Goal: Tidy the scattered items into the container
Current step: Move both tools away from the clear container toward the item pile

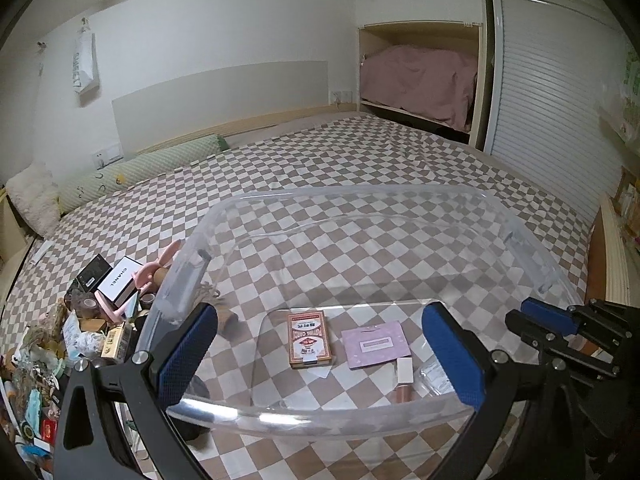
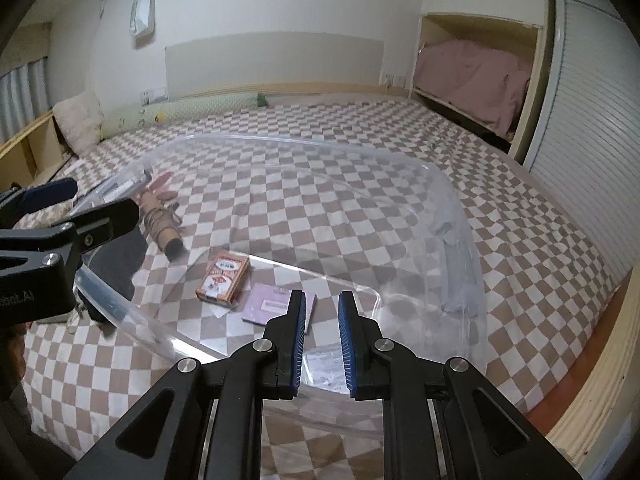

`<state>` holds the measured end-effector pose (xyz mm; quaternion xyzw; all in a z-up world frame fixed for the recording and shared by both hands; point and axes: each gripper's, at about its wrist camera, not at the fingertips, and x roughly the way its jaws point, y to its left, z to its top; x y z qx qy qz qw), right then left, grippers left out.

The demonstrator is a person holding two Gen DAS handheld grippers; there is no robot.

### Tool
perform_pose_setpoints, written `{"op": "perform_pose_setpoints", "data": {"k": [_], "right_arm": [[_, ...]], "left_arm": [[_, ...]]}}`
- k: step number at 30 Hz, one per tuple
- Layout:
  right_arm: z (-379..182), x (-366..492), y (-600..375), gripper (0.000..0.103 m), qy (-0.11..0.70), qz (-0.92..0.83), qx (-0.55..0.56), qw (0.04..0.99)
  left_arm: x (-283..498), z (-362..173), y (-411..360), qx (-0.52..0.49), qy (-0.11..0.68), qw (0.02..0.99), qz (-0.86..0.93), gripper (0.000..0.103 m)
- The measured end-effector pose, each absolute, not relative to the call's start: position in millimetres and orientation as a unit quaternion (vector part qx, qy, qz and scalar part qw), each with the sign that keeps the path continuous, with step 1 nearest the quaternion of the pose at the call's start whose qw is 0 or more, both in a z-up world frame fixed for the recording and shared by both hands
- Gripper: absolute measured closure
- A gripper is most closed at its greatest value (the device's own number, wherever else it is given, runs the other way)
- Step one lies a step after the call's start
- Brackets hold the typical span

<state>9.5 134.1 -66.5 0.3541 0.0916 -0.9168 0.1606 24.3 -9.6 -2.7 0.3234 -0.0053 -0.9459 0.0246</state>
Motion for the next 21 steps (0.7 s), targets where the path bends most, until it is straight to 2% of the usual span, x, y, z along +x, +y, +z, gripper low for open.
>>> {"op": "perform_pose_setpoints", "data": {"k": [4, 21], "right_arm": [[-66.6, 11.4, 134.2, 0.086, 0.074, -0.919, 0.350, 0.164], [-41.1, 33.0, 107.7, 0.086, 0.085, -0.936, 0.296, 0.171]], "left_arm": [[28.8, -3.1, -11.4, 0.317, -0.009, 0.030, -0.948, 0.000], [60.3, 2.1, -41.6, 0.293, 0.002, 0.054, -0.955, 0.000]]}}
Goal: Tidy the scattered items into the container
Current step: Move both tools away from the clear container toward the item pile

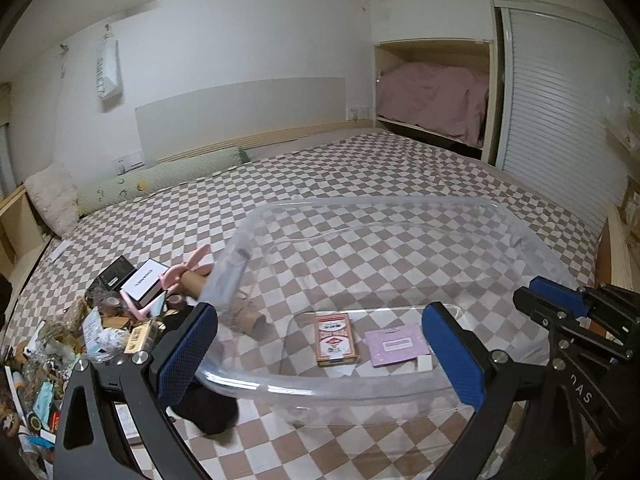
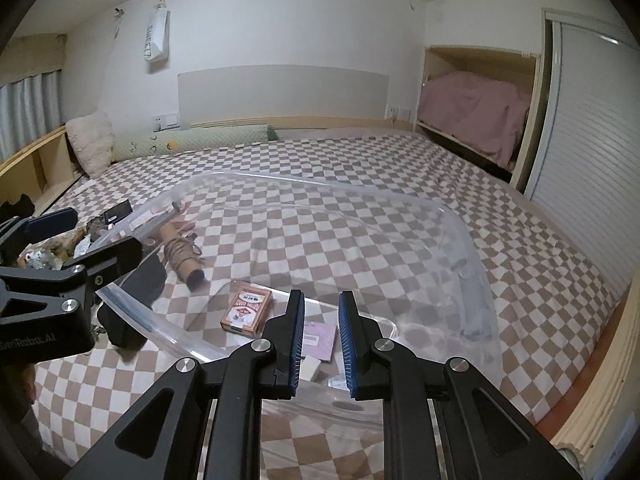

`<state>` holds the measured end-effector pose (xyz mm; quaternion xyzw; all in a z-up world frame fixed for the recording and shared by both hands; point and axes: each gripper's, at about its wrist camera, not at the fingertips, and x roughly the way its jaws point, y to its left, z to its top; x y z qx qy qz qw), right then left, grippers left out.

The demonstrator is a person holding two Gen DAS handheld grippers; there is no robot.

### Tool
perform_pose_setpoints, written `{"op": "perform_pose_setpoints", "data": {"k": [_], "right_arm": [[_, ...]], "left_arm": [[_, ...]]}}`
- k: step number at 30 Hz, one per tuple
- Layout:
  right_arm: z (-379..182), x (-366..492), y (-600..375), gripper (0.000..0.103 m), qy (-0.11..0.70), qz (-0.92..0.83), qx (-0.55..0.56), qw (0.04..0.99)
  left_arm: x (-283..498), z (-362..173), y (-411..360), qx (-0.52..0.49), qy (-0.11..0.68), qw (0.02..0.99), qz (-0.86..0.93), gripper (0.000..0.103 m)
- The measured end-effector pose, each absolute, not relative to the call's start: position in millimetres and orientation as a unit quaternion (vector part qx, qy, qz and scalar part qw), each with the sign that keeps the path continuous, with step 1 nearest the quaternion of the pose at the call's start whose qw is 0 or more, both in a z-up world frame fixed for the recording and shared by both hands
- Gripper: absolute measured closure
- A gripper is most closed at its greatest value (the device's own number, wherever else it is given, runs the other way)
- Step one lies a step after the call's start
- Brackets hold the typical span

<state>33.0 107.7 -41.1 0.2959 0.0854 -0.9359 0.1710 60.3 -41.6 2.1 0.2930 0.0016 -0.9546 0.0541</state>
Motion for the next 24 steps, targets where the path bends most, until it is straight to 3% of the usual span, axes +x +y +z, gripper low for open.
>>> {"op": "perform_pose_setpoints", "data": {"k": [2, 3, 5, 10, 12, 13, 24], "right_arm": [[-38.8, 35.4, 102.9, 0.082, 0.084, -0.938, 0.290, 0.171], [-37.6, 36.1, 101.8, 0.059, 0.080, -0.940, 0.287, 0.167], [-35.3, 38.7, 99.7, 0.028, 0.072, -0.945, 0.276, 0.161], [-29.9, 42.7, 87.9, 0.024, 0.064, -0.949, 0.261, 0.167], [-28.8, 44.0, 84.1, 0.004, 0.059, -0.950, 0.255, 0.171], [-28.7, 45.1, 81.9, 0.000, 0.056, -0.951, 0.251, 0.173], [-29.3, 56.8, 53.4, 0.000, 0.070, -0.947, 0.243, 0.199]], "left_arm": [[65.0, 3.1, -49.4, 0.291, 0.006, 0.062, -0.955, 0.000], [67.4, 3.4, -53.1, 0.291, 0.007, 0.066, -0.955, 0.000], [72.4, 3.5, -62.4, 0.289, 0.010, 0.075, -0.954, 0.000], [84.4, 3.3, -85.2, 0.288, 0.020, 0.093, -0.953, 0.000], [89.2, 3.2, -94.1, 0.287, 0.025, 0.100, -0.952, 0.000], [91.4, 3.1, -98.2, 0.287, 0.028, 0.103, -0.952, 0.000], [112.7, -0.5, -134.6, 0.280, 0.040, 0.135, -0.950, 0.000]]}}
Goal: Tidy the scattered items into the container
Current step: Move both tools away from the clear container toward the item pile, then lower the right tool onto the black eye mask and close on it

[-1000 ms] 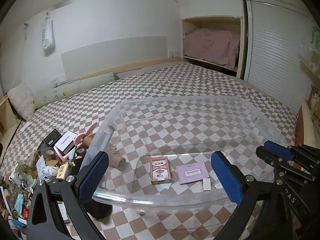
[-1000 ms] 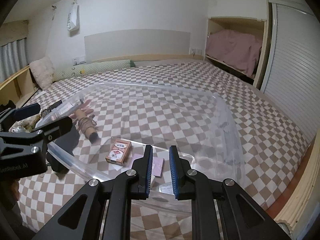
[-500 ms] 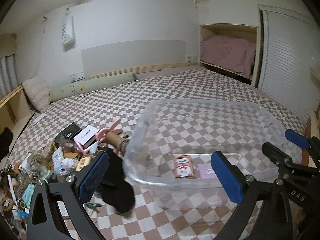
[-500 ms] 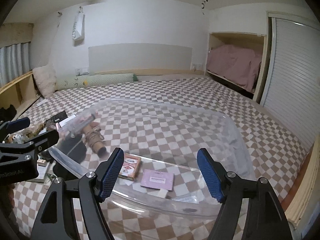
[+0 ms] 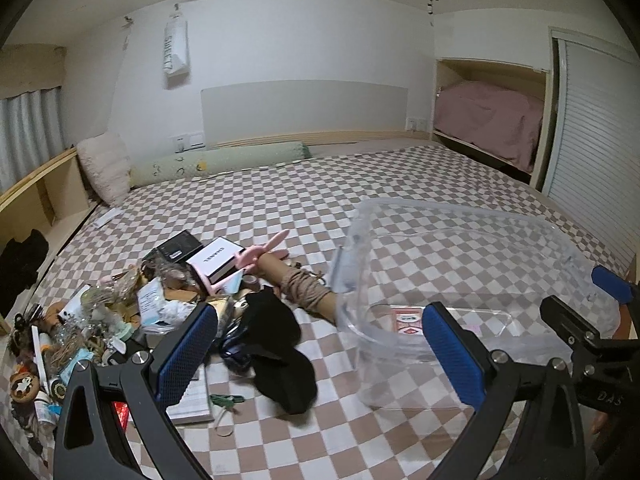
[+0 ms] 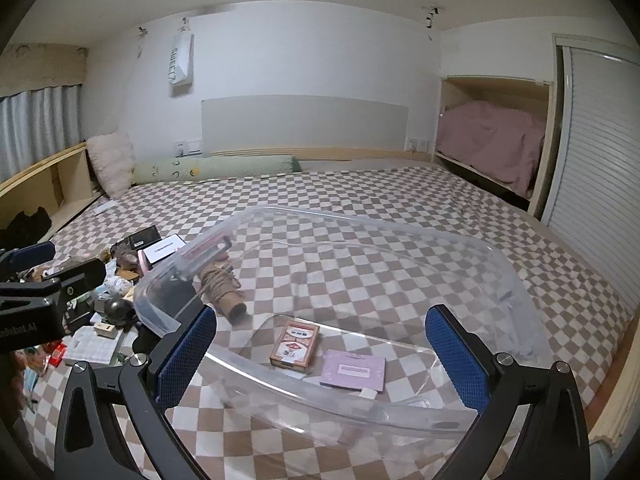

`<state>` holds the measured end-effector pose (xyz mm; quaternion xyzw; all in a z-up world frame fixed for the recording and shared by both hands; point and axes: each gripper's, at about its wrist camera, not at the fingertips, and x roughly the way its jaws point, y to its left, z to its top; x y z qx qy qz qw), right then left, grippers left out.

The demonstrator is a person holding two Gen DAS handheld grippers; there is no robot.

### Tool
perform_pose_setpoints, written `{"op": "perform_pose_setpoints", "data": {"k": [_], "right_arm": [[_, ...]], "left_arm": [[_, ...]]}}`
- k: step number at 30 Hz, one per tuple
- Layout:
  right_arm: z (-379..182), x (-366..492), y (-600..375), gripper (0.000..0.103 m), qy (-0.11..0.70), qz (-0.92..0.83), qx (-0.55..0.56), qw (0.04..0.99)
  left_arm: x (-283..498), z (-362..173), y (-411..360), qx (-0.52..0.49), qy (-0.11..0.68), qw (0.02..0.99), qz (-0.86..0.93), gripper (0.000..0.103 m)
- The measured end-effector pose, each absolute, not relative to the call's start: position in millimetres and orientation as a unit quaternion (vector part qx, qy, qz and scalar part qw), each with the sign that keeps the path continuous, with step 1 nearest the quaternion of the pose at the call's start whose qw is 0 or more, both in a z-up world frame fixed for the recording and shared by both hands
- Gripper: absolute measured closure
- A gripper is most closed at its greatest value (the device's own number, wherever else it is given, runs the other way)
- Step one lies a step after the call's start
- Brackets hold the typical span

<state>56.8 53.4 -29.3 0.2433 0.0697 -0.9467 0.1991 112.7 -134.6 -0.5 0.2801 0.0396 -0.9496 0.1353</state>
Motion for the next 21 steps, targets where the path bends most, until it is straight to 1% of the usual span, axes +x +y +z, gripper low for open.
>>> {"op": "perform_pose_setpoints", "data": {"k": [21], "right_arm": [[-32.1, 74.8, -1.9, 0.000, 0.082, -0.939, 0.232, 0.239]], "left_arm": [[151.8, -10.9, -193.1, 0.272, 0.052, 0.188, -0.942, 0.000]]}}
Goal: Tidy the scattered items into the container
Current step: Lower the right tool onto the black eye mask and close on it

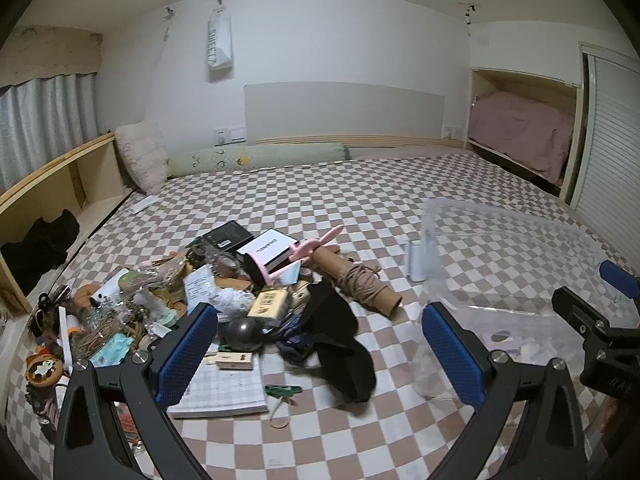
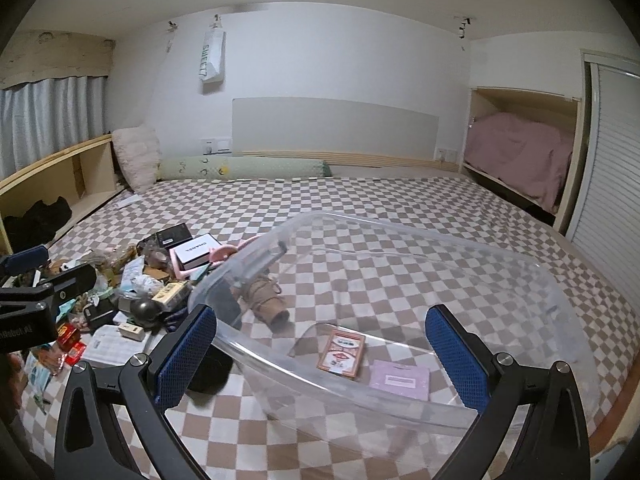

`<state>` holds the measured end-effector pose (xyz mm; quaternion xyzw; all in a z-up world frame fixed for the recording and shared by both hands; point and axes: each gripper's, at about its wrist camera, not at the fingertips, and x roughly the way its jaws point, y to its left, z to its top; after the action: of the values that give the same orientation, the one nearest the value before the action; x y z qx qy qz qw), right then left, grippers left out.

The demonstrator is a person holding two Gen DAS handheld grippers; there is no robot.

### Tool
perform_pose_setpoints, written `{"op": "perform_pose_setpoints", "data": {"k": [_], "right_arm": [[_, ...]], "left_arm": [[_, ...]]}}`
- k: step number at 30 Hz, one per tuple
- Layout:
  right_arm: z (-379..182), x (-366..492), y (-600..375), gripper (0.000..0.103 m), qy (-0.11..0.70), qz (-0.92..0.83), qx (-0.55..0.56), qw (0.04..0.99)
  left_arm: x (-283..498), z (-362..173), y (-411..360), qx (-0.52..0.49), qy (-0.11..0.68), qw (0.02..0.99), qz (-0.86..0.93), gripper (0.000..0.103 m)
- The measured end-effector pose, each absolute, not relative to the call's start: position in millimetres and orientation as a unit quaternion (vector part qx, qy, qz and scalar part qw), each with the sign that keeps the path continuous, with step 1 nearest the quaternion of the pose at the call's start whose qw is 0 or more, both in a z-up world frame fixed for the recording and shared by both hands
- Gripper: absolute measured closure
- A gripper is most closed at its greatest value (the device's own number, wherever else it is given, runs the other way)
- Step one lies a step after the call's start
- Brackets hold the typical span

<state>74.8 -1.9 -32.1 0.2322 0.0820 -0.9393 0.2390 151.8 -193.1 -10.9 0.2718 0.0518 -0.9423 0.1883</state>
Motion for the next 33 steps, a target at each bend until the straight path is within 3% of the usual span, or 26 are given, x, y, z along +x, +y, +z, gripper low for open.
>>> {"op": "perform_pose_setpoints", "data": {"k": [20, 33], "right_arm": [[-28.0, 96.9, -81.0, 0.000, 0.076, -0.921, 0.213, 0.317], [-48.6, 124.5, -139.2, 0.000, 0.138, -0.892, 0.210, 0.377]], "left_arm": [[198.7, -13.8, -258.6, 0.270, 0.052, 0.258, -0.926, 0.000], [227.0, -37.5, -305.3, 0.271, 0.086, 0.300, -0.911, 0.000]]}}
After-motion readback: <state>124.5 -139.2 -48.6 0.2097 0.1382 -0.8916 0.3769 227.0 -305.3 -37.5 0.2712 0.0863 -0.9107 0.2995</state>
